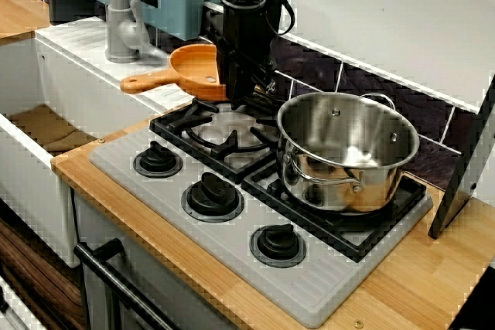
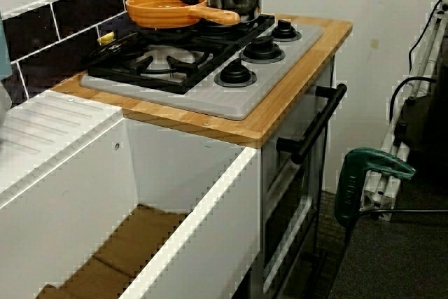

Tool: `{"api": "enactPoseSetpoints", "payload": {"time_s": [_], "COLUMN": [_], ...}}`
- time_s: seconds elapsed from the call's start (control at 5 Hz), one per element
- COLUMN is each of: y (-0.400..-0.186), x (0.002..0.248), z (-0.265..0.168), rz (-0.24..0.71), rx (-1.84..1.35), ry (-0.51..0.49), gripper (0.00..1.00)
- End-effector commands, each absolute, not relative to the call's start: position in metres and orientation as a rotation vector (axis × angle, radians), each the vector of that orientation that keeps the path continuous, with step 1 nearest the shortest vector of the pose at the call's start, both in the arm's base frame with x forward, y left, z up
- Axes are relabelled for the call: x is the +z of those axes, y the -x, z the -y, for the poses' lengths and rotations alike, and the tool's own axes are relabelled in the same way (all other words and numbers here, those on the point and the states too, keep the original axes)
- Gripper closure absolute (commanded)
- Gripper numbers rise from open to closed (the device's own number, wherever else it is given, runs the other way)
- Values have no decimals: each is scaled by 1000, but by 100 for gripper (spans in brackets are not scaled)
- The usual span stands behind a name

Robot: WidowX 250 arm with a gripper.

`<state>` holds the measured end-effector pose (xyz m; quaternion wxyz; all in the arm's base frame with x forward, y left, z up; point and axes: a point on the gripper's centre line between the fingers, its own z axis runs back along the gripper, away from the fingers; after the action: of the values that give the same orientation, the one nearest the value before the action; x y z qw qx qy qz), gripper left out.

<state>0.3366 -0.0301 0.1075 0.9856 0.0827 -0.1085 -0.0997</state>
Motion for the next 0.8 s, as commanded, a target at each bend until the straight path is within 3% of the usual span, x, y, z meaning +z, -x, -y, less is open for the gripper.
{"api": "enactPoseSetpoints", "payload": {"time_s": [0.0, 0.6], "y": [-337, -335], "x": [111, 96], "z": [32, 35], "rz": [227, 231], "rx": [-198, -180], "ry": [-94, -90], "gripper": [100, 100]}}
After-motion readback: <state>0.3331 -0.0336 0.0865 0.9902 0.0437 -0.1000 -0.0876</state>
